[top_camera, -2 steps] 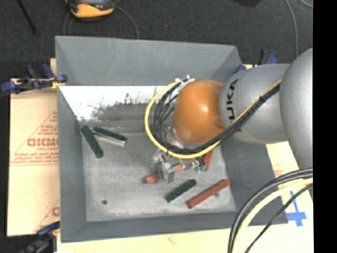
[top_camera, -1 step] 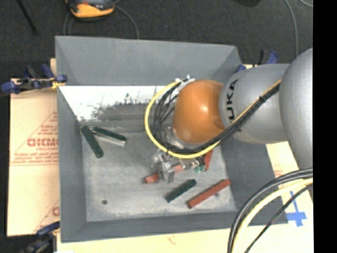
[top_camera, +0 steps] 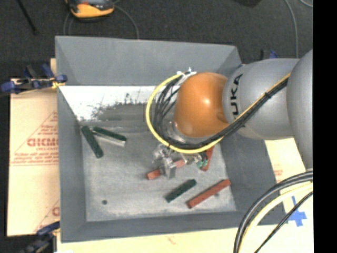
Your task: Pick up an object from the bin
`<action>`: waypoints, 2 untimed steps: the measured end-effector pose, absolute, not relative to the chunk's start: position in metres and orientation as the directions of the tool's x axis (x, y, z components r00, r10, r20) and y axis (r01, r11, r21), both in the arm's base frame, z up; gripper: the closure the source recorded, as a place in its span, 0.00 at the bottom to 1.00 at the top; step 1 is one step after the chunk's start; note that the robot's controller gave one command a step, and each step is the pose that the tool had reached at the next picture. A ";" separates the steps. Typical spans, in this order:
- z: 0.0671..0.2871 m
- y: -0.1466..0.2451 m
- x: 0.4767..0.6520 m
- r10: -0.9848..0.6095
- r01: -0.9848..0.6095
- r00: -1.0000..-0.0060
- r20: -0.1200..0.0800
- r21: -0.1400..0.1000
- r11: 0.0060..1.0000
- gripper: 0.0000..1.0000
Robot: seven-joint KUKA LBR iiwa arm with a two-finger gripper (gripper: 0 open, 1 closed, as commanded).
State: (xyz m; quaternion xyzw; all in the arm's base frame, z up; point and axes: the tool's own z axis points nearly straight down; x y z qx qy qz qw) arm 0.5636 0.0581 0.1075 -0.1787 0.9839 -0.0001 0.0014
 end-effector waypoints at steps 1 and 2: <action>0.169 0.051 0.581 -0.341 -0.341 -0.940 0.000 0.000 0.940 1.00; 0.221 0.045 0.584 -0.274 -0.274 -0.962 -0.004 0.000 0.962 1.00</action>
Offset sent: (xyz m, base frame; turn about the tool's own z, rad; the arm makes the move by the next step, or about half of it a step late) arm 0.0196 -0.0145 0.1148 0.0845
